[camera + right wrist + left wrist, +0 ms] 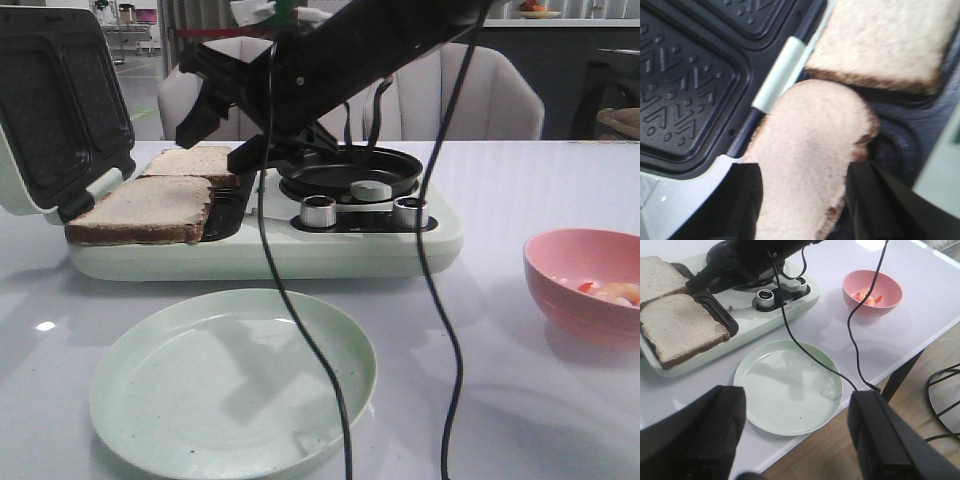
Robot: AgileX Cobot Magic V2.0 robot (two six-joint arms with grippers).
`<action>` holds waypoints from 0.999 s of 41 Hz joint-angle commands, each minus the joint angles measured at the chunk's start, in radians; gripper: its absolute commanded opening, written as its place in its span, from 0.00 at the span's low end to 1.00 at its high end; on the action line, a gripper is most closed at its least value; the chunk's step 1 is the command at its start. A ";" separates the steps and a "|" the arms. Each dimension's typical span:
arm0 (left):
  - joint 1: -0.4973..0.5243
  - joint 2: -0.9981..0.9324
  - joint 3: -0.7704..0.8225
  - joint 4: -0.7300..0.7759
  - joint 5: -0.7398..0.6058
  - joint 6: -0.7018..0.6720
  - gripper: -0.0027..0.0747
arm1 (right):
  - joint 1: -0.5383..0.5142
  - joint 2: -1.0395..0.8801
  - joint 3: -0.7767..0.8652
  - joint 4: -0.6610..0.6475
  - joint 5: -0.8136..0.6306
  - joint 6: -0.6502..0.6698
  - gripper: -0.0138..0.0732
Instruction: Make breakfast with bread and shrimp
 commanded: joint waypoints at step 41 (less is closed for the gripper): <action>-0.007 0.003 -0.028 0.005 -0.068 0.000 0.68 | 0.072 -1.210 0.693 -1.064 0.210 0.606 0.70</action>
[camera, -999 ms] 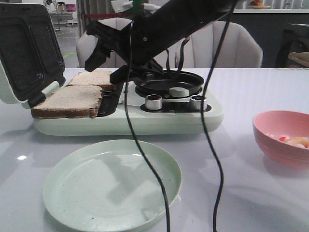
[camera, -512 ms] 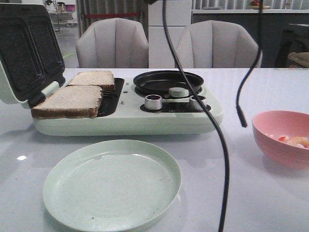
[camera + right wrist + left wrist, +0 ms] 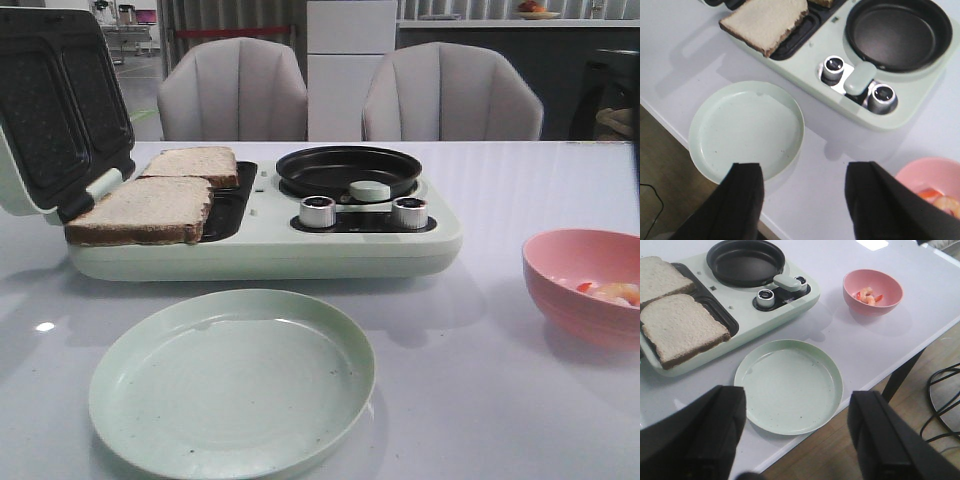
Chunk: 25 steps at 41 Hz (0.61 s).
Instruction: Make breakfast with bread and shrimp
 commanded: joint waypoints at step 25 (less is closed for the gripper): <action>-0.007 0.152 -0.084 0.140 0.099 0.000 0.68 | 0.000 -0.418 0.319 -0.022 -0.070 0.033 0.70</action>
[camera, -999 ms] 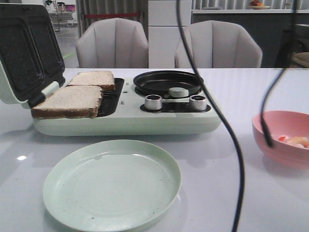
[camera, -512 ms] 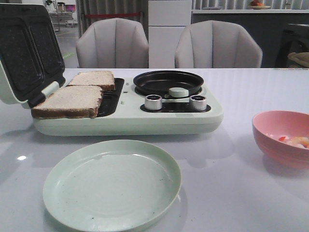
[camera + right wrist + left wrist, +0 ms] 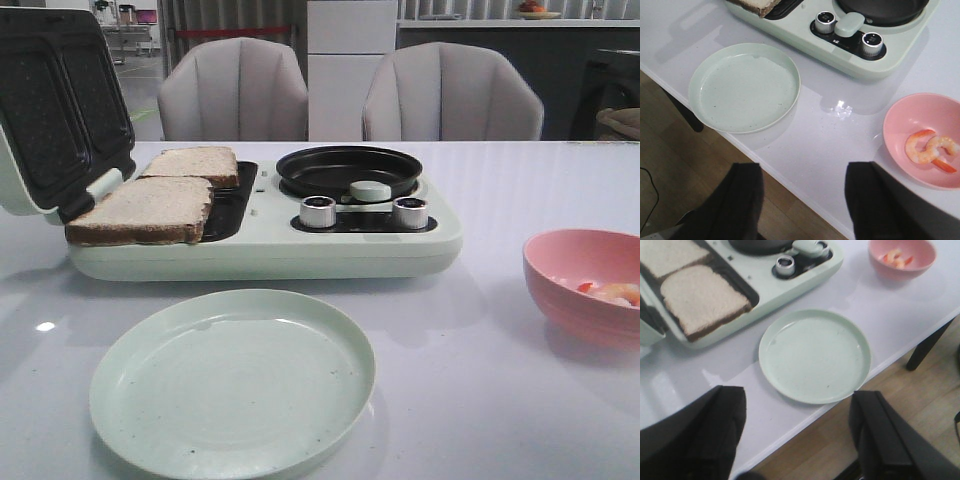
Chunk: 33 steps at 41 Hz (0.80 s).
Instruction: Make breakfast with bread and shrimp
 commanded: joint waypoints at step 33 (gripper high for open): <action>0.619 0.490 -0.126 -0.105 -0.093 0.094 0.16 | 0.000 -0.002 -0.027 -0.002 -0.066 0.000 0.70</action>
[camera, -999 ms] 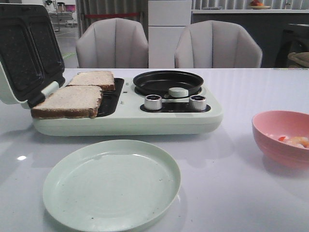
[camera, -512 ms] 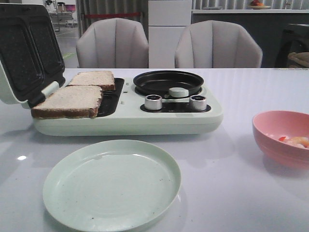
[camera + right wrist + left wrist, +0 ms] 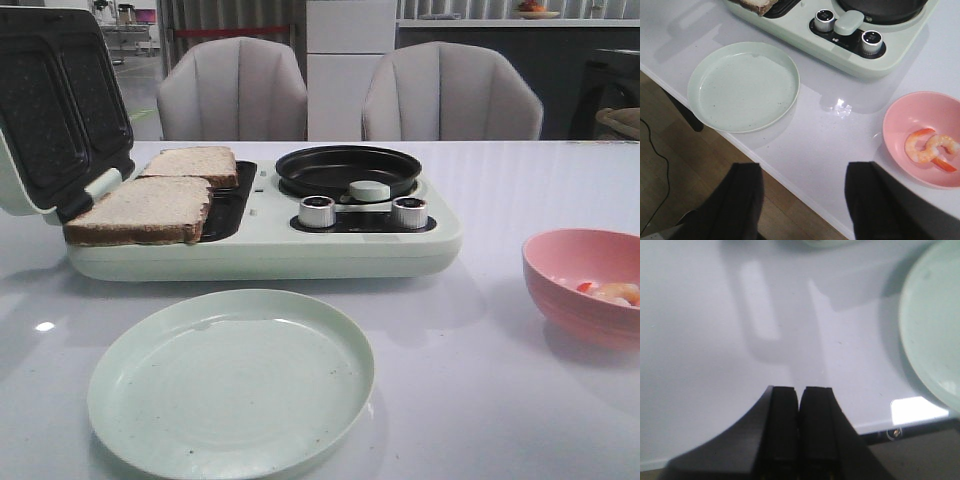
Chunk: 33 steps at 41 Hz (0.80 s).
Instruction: Make breakfast with bread and shrimp
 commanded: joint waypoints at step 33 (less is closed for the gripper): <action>0.514 0.529 -0.591 -0.816 -0.161 0.385 0.16 | 0.000 -0.002 -0.027 -0.002 -0.066 0.000 0.70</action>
